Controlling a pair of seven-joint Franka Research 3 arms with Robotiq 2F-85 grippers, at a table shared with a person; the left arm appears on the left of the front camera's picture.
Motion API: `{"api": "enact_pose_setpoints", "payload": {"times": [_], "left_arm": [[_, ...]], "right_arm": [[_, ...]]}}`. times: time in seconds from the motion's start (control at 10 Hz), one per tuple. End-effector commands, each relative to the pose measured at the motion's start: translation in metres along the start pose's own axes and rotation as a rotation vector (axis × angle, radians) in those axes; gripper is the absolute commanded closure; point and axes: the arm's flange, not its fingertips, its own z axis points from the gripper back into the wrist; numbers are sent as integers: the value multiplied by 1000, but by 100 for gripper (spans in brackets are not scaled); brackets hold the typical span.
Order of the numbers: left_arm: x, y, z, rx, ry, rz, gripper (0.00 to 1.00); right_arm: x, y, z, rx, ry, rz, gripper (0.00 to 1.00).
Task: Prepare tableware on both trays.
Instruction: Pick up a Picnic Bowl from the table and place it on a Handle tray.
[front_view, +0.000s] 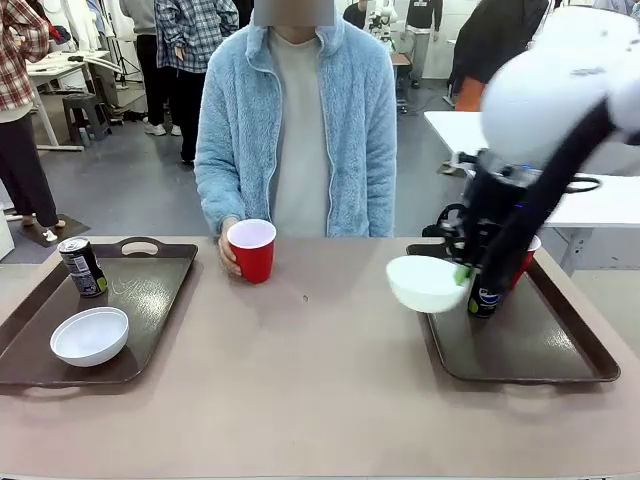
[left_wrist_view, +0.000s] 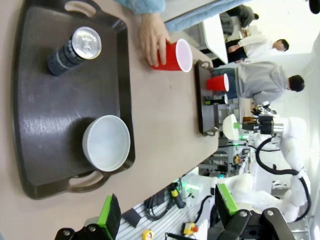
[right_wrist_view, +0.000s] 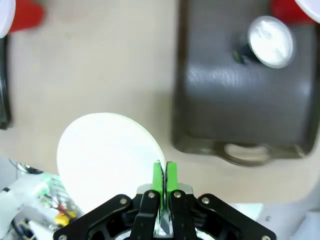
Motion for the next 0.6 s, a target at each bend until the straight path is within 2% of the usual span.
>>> {"api": "enact_pose_setpoints", "payload": {"times": [0.0, 0.2, 0.5], "left_arm": [[1, 0, 2, -1, -16, -6, 0], [1, 0, 2, -1, -16, -6, 0], [1, 0, 2, -1, -16, -6, 0]], "right_arm": [[-9, -53, -14, -71, 9, 40, 100], [-16, -85, -28, -68, 21, 70, 100], [-8, -96, -65, -49, 4, 81, 100]]}}
